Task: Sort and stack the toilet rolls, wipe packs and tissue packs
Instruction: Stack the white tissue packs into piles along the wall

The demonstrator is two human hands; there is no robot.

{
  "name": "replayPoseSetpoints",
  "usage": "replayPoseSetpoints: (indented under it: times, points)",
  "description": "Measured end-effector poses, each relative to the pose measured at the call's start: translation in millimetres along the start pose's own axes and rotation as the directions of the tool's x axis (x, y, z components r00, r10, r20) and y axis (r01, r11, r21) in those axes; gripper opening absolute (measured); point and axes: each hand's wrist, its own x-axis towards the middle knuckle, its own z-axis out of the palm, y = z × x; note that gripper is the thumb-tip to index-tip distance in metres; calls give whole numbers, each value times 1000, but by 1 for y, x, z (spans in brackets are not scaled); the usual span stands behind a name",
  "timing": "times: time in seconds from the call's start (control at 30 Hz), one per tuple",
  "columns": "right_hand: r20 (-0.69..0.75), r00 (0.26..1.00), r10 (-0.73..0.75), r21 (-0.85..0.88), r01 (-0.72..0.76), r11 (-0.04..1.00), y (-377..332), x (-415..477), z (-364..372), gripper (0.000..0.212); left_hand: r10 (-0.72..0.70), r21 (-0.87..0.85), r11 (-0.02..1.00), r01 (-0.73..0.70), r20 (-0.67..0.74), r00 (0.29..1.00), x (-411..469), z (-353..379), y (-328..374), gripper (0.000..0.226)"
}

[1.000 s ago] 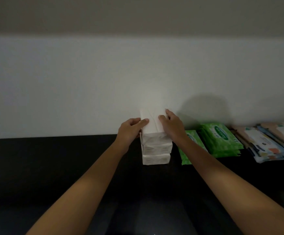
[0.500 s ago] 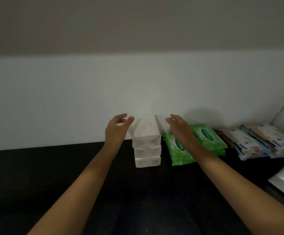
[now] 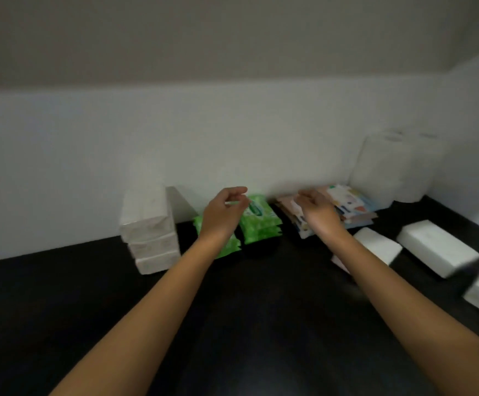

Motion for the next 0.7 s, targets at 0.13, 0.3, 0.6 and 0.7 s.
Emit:
replayPoseSetpoints:
  times: [0.13, 0.3, 0.6, 0.7]
  points:
    - [-71, 994, 87, 12, -86, 996, 45, 1, -59, 38, -87, -2, 996, 87, 101, 991, -11, 76, -12, 27]
    - [-172, 969, 178, 4, -181, 984, 103, 7, -104, 49, -192, 48, 981, 185, 239, 952, -18, 148, -19, 35]
    - [-150, 908, 390, 133, -373, 918, 162, 26, -124, 70, -333, 246, 936, 252, 385, 861, -13, 220, -37, 53]
    - [-80, 877, 473, 216, -448, 867, 173, 27, -120, 72, -374, 322, 912, 254, 400, 837, -14, 233, -41, 55]
